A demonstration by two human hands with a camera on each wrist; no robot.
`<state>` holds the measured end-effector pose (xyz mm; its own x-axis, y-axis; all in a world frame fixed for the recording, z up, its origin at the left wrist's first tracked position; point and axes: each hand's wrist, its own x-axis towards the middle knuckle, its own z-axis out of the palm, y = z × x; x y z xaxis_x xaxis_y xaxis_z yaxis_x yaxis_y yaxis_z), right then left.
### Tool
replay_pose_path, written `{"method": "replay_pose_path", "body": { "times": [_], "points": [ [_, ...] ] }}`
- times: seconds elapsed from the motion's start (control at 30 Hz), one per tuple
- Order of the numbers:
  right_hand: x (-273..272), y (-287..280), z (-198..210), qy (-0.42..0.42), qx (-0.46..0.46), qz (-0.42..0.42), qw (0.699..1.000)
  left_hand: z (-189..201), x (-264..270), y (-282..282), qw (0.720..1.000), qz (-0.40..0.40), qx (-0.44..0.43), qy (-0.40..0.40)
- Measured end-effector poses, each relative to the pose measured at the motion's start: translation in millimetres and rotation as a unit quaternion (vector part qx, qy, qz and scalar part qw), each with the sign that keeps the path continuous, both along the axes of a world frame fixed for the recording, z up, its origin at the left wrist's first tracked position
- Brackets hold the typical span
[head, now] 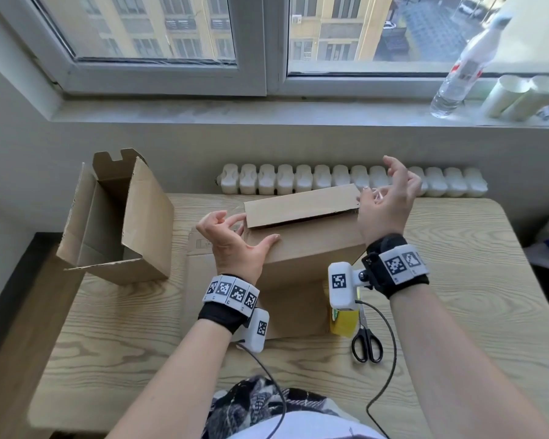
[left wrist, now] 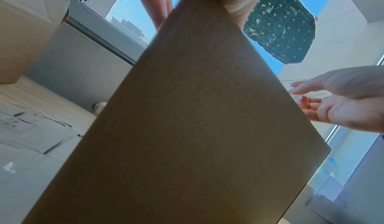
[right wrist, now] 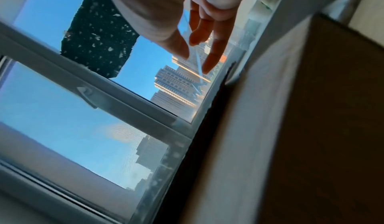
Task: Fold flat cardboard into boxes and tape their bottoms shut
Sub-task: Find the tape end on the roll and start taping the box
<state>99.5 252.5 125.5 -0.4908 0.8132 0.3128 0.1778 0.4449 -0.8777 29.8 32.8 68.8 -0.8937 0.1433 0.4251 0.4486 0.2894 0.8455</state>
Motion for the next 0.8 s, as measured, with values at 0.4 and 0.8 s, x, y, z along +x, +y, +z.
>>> {"method": "replay_pose_path", "body": {
  "times": [0.4,0.8],
  "points": [
    [-0.9,-13.5,-18.2,0.013,-0.134,0.006,0.991,3.9,7.7,11.1,0.999,-0.015,-0.008,0.031],
    [-0.4,-15.5,-10.5,0.015,-0.115,0.012,0.993,4.0,5.0,5.2,1.0,-0.005,-0.002,0.022]
  ]
}}
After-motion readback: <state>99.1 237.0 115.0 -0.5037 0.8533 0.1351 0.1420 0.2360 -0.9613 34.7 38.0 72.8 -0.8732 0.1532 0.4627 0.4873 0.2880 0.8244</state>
